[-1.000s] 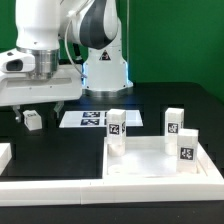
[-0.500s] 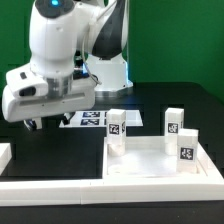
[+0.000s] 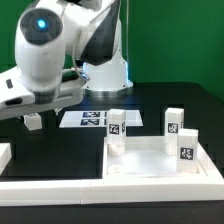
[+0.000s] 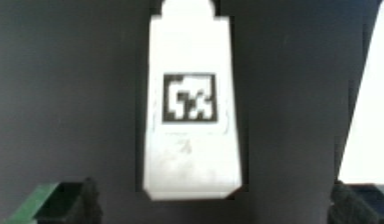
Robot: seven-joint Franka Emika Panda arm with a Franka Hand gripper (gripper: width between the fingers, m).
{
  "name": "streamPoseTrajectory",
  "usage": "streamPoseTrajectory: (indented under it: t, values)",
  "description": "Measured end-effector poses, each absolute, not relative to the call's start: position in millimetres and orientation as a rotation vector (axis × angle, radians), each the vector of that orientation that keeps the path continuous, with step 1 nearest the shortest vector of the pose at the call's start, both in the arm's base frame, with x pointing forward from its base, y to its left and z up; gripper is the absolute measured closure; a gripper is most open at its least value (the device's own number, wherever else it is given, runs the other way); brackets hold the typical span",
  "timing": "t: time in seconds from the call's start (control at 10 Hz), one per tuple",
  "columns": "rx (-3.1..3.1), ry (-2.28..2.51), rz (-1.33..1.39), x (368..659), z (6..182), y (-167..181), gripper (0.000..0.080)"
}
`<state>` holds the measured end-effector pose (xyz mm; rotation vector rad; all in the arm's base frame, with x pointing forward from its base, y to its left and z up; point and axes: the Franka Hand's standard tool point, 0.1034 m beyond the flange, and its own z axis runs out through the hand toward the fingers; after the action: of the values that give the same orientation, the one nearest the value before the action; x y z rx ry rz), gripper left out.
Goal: Assemble square table
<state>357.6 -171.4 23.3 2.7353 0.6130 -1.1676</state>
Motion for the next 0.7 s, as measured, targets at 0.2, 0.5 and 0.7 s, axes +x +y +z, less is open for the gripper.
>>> streamPoseTrajectory:
  t: [0.2,0.5,0.7]
  values:
    - [2.710,0.623,-1.207,362.5,17.5,-170.9,0.0151]
    - [2.653,0.641,-1.243,345.1,7.5,-187.8,0.0151]
    - [2.650,0.650,-1.232,327.1,0.4,-191.7,0.0151]
